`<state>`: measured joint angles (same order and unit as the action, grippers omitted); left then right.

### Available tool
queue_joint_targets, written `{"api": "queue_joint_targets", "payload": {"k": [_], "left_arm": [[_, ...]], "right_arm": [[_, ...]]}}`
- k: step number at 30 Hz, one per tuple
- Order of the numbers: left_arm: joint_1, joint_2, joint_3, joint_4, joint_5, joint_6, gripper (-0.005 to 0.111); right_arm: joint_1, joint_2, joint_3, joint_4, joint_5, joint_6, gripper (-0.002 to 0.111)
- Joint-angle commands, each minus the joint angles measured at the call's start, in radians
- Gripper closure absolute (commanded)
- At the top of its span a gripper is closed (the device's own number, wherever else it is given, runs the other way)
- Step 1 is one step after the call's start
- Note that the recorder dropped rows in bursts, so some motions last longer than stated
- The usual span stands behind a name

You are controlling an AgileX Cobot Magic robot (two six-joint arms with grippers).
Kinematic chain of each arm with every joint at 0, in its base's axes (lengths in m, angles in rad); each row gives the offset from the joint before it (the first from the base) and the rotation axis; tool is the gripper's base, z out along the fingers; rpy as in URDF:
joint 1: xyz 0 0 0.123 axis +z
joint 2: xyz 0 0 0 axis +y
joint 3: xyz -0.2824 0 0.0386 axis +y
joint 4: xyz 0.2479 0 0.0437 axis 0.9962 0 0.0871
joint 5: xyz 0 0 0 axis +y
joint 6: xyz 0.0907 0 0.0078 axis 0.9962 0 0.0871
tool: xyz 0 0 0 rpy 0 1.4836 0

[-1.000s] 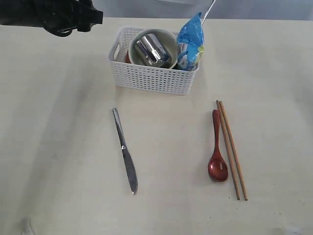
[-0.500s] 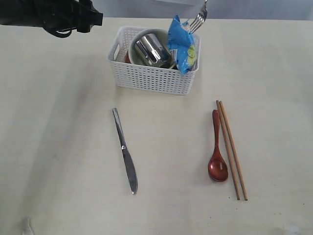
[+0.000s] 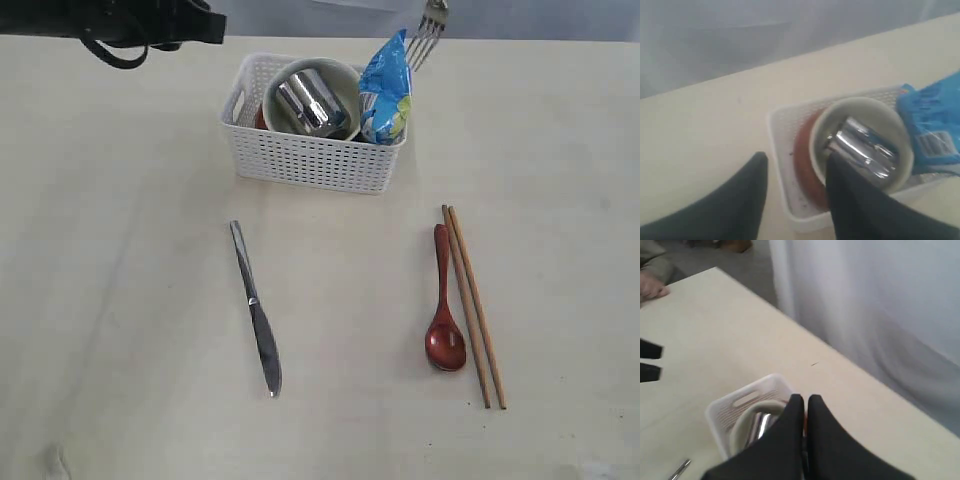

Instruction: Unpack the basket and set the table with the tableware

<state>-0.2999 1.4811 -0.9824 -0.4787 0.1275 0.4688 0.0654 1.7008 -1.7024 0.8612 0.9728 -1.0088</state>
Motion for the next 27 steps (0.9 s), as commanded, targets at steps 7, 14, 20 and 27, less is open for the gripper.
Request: {"api": "queue_joint_targets", "payload": {"k": [7, 14, 20, 27], "left_arm": [[-0.24, -0.069, -0.004, -0.008, 0.034, 0.077, 0.064], [-0.274, -0.085, 0.043, -0.119, -0.092, 0.078, 0.064], [-0.414, -0.141, 0.173, -0.12, -0.374, -0.06, 0.064], [-0.674, -0.234, 0.274, 0.067, -0.463, -0.301, 0.064]], "right_arm": [[-0.003, -0.025, -0.006, 0.027, 0.248, -0.011, 0.109], [-0.003, -0.06, -0.002, 0.028, 0.248, 0.0, 0.109], [-0.003, -0.064, 0.04, 0.039, 0.248, -0.062, 0.109], [-0.003, -0.062, 0.046, 0.097, 0.248, -0.082, 0.109]]}}
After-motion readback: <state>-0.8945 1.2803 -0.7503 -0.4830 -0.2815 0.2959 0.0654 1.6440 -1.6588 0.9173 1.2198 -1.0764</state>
